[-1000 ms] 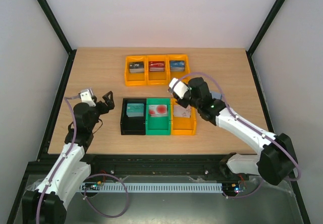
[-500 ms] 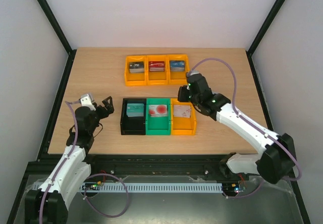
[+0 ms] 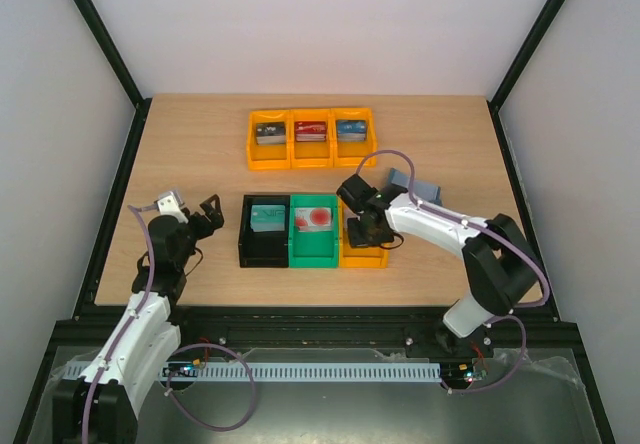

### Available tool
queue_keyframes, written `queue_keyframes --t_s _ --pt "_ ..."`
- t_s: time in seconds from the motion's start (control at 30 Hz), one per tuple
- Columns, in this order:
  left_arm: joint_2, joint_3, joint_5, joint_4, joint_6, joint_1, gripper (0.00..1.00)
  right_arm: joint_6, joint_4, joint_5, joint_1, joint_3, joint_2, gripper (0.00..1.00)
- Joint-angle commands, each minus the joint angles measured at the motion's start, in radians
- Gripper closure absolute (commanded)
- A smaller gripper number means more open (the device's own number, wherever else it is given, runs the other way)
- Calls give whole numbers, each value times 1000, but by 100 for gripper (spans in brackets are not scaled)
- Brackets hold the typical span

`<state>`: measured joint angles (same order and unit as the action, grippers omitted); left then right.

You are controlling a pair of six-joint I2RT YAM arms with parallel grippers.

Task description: Take the credit cards out of the card holder

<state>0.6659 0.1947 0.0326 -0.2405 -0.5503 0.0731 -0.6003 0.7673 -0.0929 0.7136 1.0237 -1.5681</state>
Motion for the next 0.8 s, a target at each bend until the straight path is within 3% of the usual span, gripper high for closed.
queue_keyframes --t_s 0.0,0.23,0.5,0.77 --pt "-1 -12 -13 -21 -7 -8 0 19 54 46 1 31 -65 98" --pt "-5 -11 -15 -16 -7 -13 0 21 19 180 0 137 -177 98" --pt "-7 -13 -19 -21 -1 -19 0 21 -17 291 -5 199 -201 98" --pt "-1 -16 -11 -27 1 -21 0 92 -39 37 -10 251 -75 98"
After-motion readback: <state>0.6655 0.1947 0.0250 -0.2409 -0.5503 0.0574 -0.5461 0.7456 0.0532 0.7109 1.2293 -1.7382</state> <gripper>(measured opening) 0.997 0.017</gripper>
